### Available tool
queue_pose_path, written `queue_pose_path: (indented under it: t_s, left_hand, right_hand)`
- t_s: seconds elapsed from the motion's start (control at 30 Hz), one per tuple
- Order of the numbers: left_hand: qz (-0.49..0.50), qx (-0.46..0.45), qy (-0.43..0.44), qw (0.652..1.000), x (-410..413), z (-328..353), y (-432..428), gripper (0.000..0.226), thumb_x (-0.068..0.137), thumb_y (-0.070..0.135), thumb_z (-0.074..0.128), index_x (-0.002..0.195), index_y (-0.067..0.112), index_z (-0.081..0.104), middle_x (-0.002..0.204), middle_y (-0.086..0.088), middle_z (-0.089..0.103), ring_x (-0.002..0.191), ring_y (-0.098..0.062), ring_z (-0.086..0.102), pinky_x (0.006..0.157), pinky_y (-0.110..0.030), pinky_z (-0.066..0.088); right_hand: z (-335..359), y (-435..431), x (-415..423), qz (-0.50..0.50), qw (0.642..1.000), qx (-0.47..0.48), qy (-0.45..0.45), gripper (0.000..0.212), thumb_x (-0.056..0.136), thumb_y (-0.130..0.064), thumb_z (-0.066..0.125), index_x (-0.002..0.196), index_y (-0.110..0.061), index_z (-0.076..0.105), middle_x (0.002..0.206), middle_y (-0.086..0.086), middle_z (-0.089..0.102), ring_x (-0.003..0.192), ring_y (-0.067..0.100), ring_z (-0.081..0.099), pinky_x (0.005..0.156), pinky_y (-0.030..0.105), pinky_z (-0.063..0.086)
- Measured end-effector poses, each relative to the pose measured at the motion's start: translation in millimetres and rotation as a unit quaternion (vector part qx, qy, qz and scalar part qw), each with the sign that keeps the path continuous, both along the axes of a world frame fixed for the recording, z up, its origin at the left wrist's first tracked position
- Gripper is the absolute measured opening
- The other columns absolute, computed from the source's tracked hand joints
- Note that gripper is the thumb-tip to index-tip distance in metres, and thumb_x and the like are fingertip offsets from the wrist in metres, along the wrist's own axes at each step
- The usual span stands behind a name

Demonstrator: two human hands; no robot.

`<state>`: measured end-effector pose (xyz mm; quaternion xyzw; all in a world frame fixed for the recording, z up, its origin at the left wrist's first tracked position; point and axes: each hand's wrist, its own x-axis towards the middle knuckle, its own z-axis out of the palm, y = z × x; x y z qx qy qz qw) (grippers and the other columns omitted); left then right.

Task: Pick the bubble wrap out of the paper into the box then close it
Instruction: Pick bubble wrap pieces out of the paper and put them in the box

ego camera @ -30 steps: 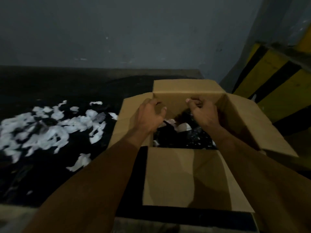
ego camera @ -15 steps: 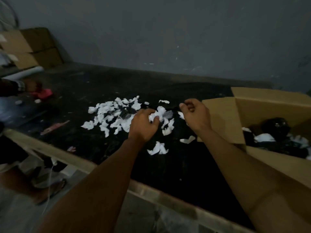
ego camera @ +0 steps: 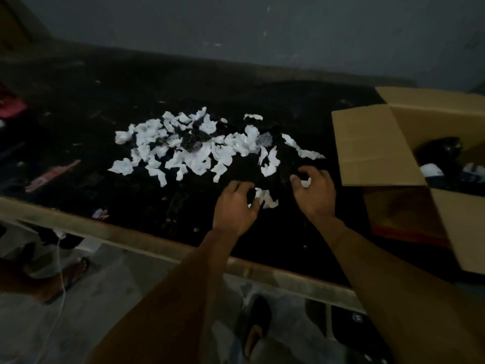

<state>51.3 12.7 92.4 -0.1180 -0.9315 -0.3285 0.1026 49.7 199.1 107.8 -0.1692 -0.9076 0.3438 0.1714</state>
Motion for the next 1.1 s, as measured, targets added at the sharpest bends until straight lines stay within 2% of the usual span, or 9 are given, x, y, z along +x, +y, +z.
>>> queue_pose_path:
  t_s: [0.2, 0.37, 0.47, 0.6, 0.73, 0.8, 0.87, 0.97, 1.1]
  left_hand:
    - [-0.017, -0.013, -0.01, 1.0, -42, -46, 36, 0.056, 0.077, 0.035, 0.071, 0.128, 0.018, 0.054, 0.13, -0.014, 0.046, 0.119, -0.033, 0.046, 0.099, -0.048, 0.043]
    - [-0.078, -0.036, -0.086, 0.993, -74, -80, 56, 0.064, 0.077, 0.048, 0.07, 0.134, 0.026, 0.048, 0.143, -0.014, 0.029, 0.131, -0.031, 0.031, 0.107, -0.043, 0.036]
    - [-0.109, -0.006, -0.106, 0.988, -89, -91, 60, 0.054, 0.079, 0.033, 0.072, 0.125, 0.011, 0.056, 0.14, -0.021, 0.034, 0.128, -0.034, 0.035, 0.103, -0.039, 0.034]
    - [-0.098, -0.024, -0.001, 0.995, -101, -109, 66, 0.023, 0.083, 0.005, 0.057, 0.103, -0.006, 0.061, 0.112, -0.027, 0.058, 0.113, -0.035, 0.052, 0.098, -0.043, 0.046]
    - [-0.074, -0.045, 0.04, 0.995, -115, -112, 56, 0.026, 0.082, -0.003, 0.041, 0.098, -0.003, 0.062, 0.106, -0.021, 0.059, 0.097, -0.031, 0.055, 0.084, -0.037, 0.049]
    - [-0.087, -0.06, 0.052, 0.993, -127, -100, 53, 0.016, 0.083, -0.008, 0.047, 0.086, -0.001, 0.06, 0.097, -0.017, 0.059, 0.086, -0.03, 0.054, 0.071, -0.041, 0.048]
    - [-0.073, -0.028, 0.037, 0.996, -145, -84, 55, 0.014, 0.086, 0.004, 0.043, 0.089, 0.004, 0.057, 0.096, -0.015, 0.056, 0.081, -0.027, 0.052, 0.068, -0.041, 0.047]
    - [-0.043, 0.001, 0.011, 0.999, -172, -60, 66, 0.026, 0.089, 0.03, 0.046, 0.101, 0.009, 0.056, 0.101, -0.013, 0.052, 0.087, -0.027, 0.053, 0.071, -0.038, 0.049]
    - [-0.084, -0.103, 0.043, 0.99, -211, -57, 78, 0.056, 0.082, 0.053, 0.061, 0.118, 0.01, 0.055, 0.111, -0.016, 0.049, 0.098, -0.031, 0.049, 0.077, -0.041, 0.05]
  right_hand:
    - [-41, 24, -56, -0.026, 0.999, -0.002, -0.027, 0.043, 0.081, -0.048, 0.063, 0.121, -0.033, 0.057, 0.136, 0.009, 0.042, 0.122, 0.032, 0.047, 0.101, 0.044, 0.043]
    - [-74, 30, -95, -0.024, 0.997, 0.018, -0.075, 0.05, 0.082, -0.046, 0.066, 0.129, -0.034, 0.054, 0.152, 0.012, 0.028, 0.14, 0.034, 0.025, 0.112, 0.05, 0.03]
    - [-90, 32, -111, -0.017, 0.993, 0.048, -0.106, 0.058, 0.082, -0.052, 0.063, 0.137, -0.039, 0.047, 0.158, 0.009, 0.018, 0.145, 0.033, 0.012, 0.115, 0.055, 0.02]
    - [-105, 35, -129, 0.022, 0.985, 0.074, -0.153, 0.063, 0.084, -0.062, 0.056, 0.141, -0.044, 0.038, 0.161, 0.006, 0.007, 0.148, 0.033, 0.0, 0.115, 0.057, 0.005]
    - [-121, 35, -137, 0.027, 0.993, 0.046, -0.103, 0.03, 0.086, -0.039, 0.064, 0.106, -0.017, 0.063, 0.139, 0.018, 0.049, 0.138, 0.04, 0.032, 0.115, 0.059, 0.018]
    - [-121, 35, -137, 0.002, 0.999, 0.022, -0.031, 0.014, 0.083, -0.019, 0.067, 0.081, -0.008, 0.057, 0.1, 0.019, 0.062, 0.105, 0.037, 0.057, 0.092, 0.056, 0.047]
    - [-108, 35, -139, -0.02, 1.0, -0.001, -0.021, 0.015, 0.079, -0.006, 0.068, 0.077, -0.008, 0.053, 0.083, 0.012, 0.056, 0.083, 0.027, 0.057, 0.075, 0.046, 0.052]
    - [-93, 35, -145, -0.057, 0.998, -0.016, -0.027, 0.015, 0.08, -0.004, 0.067, 0.089, -0.004, 0.056, 0.093, 0.014, 0.058, 0.091, 0.027, 0.057, 0.08, 0.036, 0.047]
    - [-75, 34, -164, -0.141, 0.99, -0.011, 0.029, 0.023, 0.085, -0.007, 0.059, 0.108, -0.009, 0.058, 0.112, 0.017, 0.059, 0.105, 0.03, 0.057, 0.089, 0.04, 0.047]
